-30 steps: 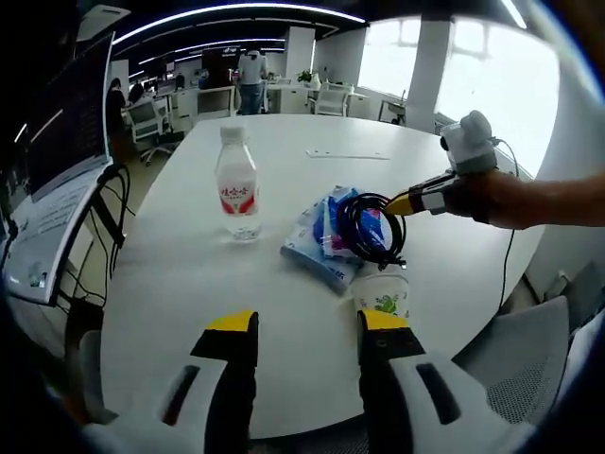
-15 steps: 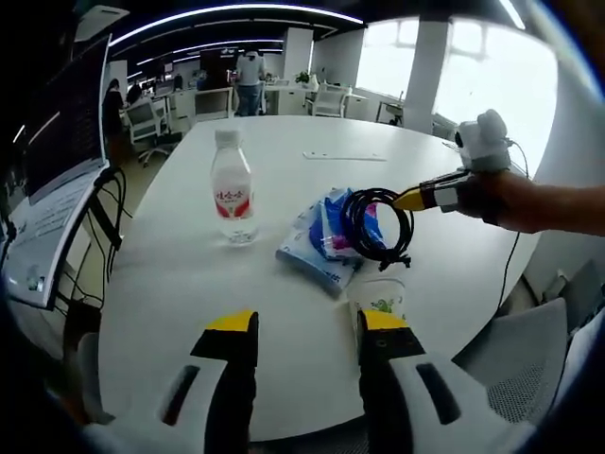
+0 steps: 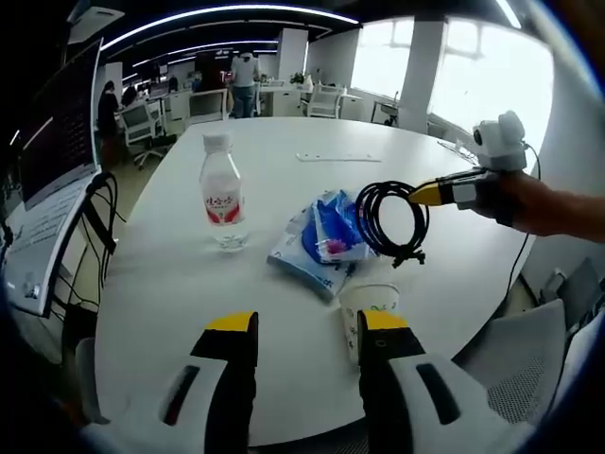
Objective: Arrange the tabletop items into an orderly group along one side of the table until the central work area is clear of visible clutter.
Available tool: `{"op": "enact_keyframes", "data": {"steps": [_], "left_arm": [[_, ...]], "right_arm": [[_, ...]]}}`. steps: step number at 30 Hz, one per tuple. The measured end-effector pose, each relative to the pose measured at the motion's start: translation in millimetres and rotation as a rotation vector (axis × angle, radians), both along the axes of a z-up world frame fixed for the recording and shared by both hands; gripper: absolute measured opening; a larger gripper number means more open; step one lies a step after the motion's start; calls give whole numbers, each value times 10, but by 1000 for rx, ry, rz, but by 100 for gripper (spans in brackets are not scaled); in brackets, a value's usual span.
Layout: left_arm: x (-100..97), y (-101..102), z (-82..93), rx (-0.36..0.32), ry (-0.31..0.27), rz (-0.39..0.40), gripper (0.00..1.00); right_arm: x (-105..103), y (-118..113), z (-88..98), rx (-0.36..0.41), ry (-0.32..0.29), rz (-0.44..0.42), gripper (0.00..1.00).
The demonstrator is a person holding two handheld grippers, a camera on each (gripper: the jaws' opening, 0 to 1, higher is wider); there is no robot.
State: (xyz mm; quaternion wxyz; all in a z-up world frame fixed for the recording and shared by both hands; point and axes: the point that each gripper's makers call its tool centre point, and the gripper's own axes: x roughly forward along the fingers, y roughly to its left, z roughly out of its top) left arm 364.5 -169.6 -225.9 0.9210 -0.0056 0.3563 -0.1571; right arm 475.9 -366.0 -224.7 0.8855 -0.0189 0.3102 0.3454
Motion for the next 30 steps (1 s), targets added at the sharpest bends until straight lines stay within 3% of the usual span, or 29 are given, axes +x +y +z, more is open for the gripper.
{"op": "enact_keyframes", "data": {"steps": [10, 18, 30], "left_arm": [[47, -52, 10, 3, -3, -13, 41], [88, -72, 32, 6, -8, -19, 41], [111, -105, 35, 7, -7, -24, 41]], "right_arm": [[15, -455, 97, 4, -18, -84, 0], [-69, -852, 6, 14, 12, -171, 0], [-167, -1062, -133, 26, 63, -231, 0]]}}
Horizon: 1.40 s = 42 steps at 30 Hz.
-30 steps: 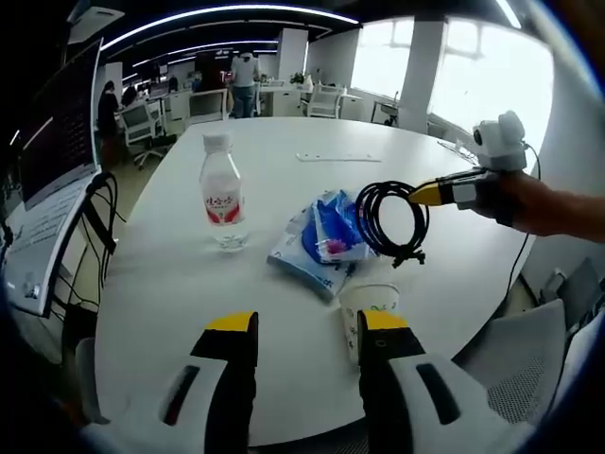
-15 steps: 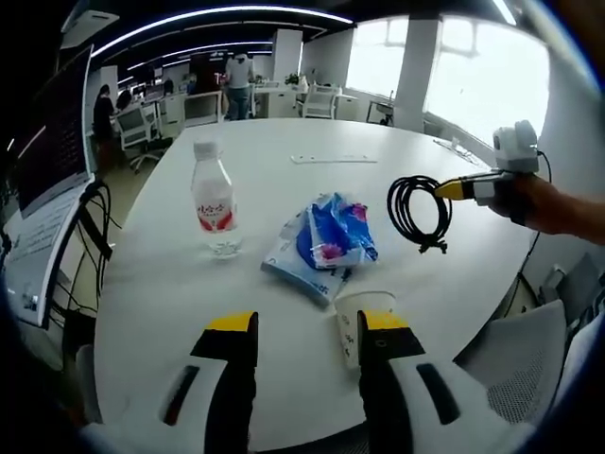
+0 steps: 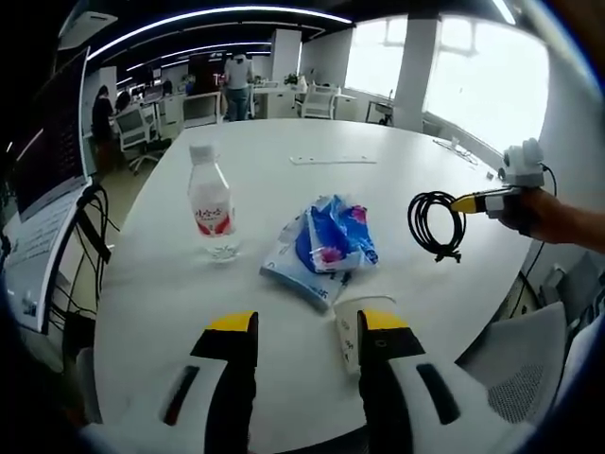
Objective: Arrange the tabletop items into an orderly group along one side of the table until the central work area is clear of visible clutter.
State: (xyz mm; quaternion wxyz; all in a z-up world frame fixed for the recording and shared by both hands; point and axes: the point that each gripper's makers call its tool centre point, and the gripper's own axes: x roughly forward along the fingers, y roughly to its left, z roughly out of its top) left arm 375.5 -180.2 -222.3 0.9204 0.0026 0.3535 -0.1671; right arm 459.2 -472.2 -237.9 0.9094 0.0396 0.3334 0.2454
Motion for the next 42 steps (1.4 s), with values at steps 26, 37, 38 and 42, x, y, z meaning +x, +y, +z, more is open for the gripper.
{"op": "enact_keyframes", "data": {"steps": [26, 37, 38, 42], "left_arm": [[-39, 113, -55, 3, 17, 26, 41], [-38, 139, -63, 3, 19, 35, 41], [-35, 138, -62, 3, 18, 34, 41], [-21, 130, -61, 5, 18, 31, 41]], "right_arm": [[-162, -91, -573, 72, 195, -127, 0], [-180, -170, -702, 50, 236, -152, 1], [-179, -170, -707, 50, 237, -152, 1], [-177, -176, -715, 45, 238, -152, 1]]}}
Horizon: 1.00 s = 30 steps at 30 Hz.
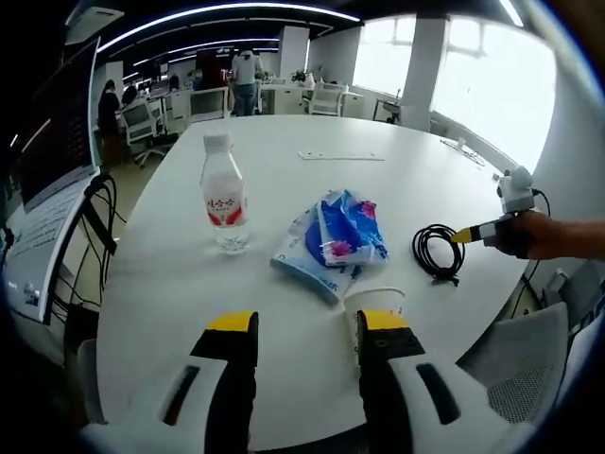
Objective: Arrange the tabletop items into an orderly group along one side of the table until the central work area is clear of visible clutter.
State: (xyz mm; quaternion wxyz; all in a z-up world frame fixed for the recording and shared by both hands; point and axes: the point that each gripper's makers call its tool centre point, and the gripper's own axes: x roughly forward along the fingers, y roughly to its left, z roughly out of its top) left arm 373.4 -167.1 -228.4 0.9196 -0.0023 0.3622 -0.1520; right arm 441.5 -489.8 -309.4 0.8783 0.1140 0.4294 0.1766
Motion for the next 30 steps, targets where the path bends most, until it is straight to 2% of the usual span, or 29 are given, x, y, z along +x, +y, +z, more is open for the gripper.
{"op": "enact_keyframes", "data": {"steps": [6, 22, 30], "left_arm": [[15, -11, 0, 1, 0, -5, 41], [-14, -9, -21, -3, 4, 5, 41], [1, 5, -28, -8, 3, 11, 42]], "right_arm": [[48, -28, -11, 6, -3, -22, 0], [29, -63, -48, -35, 2, 18, 1], [78, -101, 1, -43, -17, 21, 1]]}}
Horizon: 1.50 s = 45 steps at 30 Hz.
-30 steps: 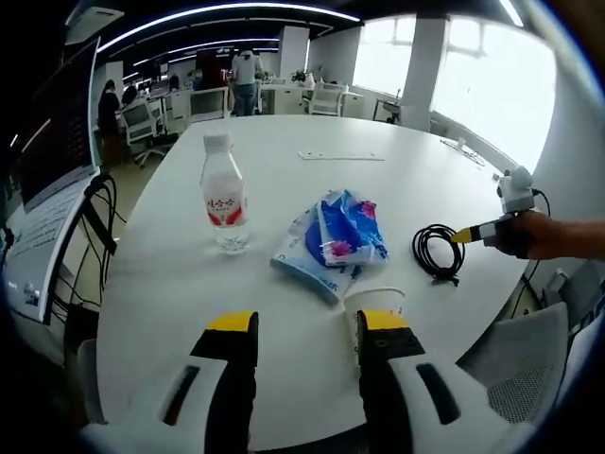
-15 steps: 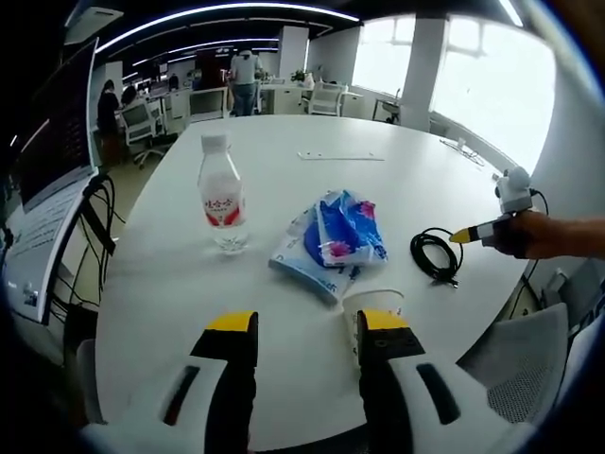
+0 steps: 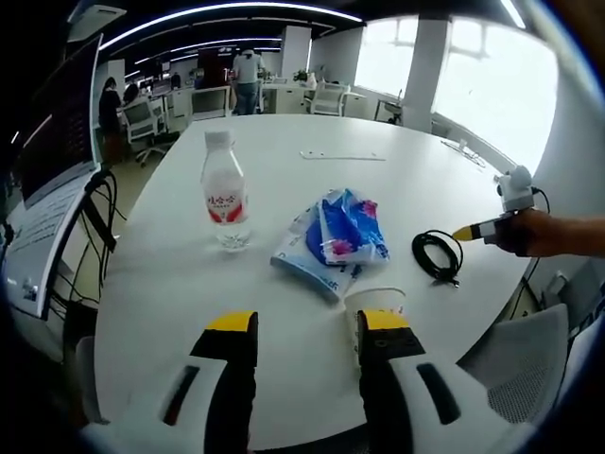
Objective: Arrange the tabletop items into an orderly group along one side of the table until the central work area is clear of visible clutter.
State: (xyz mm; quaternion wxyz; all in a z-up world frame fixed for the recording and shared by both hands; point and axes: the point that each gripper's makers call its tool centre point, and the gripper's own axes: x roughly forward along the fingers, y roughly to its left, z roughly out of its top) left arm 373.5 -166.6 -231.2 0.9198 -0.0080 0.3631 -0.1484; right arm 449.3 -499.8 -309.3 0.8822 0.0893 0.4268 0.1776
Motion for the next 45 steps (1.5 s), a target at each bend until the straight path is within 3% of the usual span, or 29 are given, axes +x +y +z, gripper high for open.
{"op": "enact_keyframes", "data": {"steps": [10, 29, 36, 45], "left_arm": [[2, 22, -9, -4, -1, 5, 42], [-11, 99, -34, -8, 2, 27, 42], [6, 123, -46, -10, 3, 34, 42], [40, 138, -47, -11, 3, 38, 42]], "right_arm": [[67, 28, 66, -2, -15, 9, 1], [384, 343, 223, 5, -49, 88, 3], [535, 490, 293, 9, -62, 123, 3], [760, 777, 384, 13, -81, 221, 11]]}}
